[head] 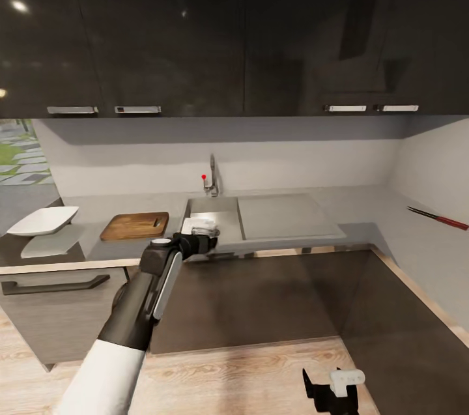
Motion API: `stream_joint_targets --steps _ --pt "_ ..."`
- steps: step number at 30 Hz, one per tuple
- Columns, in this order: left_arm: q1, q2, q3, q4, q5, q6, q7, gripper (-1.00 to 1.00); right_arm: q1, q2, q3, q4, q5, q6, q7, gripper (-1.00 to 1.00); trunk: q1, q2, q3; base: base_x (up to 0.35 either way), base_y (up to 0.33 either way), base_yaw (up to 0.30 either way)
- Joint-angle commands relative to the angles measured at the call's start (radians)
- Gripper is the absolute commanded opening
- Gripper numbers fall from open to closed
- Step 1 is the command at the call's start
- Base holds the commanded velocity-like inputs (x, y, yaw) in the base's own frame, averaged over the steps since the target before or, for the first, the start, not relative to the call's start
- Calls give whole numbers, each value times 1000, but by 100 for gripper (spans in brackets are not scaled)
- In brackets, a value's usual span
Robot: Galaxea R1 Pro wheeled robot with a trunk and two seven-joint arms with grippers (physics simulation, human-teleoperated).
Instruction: In the kitchen, take the Vidalia onion out of the sink, dice it on the chopping board with the paring knife, put the diced onion into the bowl on the countertop, then place both the paring knife and the chopping board into the sink.
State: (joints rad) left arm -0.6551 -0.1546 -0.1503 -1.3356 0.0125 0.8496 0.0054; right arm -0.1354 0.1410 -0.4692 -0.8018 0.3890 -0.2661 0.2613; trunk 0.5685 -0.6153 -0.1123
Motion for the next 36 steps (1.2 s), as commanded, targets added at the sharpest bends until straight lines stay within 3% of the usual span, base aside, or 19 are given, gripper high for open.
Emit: stream_joint_targets --steps 1,3,9,12,18,24,36 --pt "-18 0 0 12 2 6 1 100 -2 2 -8 2 8 -5 8 100 0 -2 -2 0 0 0" --pt "-105 0 0 101 10 9 1 100 -2 2 -9 11 8 -5 5 100 0 -2 -2 0 0 0" --pt "-216 -3 0 289 16 4 3 100 -2 2 -9 16 8 -5 3 100 0 -2 -2 0 0 0" --pt "-318 -5 0 482 18 -26 6 100 -1 2 -9 19 8 -5 -2 100 0 -2 -2 0 0 0" --pt "-395 -5 1 657 19 -113 8 100 -2 2 -11 19 8 -4 -5 100 0 -2 -2 0 0 0" --pt "-406 2 4 687 19 -147 7 100 -2 3 -8 19 7 -4 -4 100 0 -2 -2 0 0 0" --pt "-406 12 16 699 33 -154 6 100 -2 2 -7 58 7 -2 -2 100 0 -2 -12 67 0 0"
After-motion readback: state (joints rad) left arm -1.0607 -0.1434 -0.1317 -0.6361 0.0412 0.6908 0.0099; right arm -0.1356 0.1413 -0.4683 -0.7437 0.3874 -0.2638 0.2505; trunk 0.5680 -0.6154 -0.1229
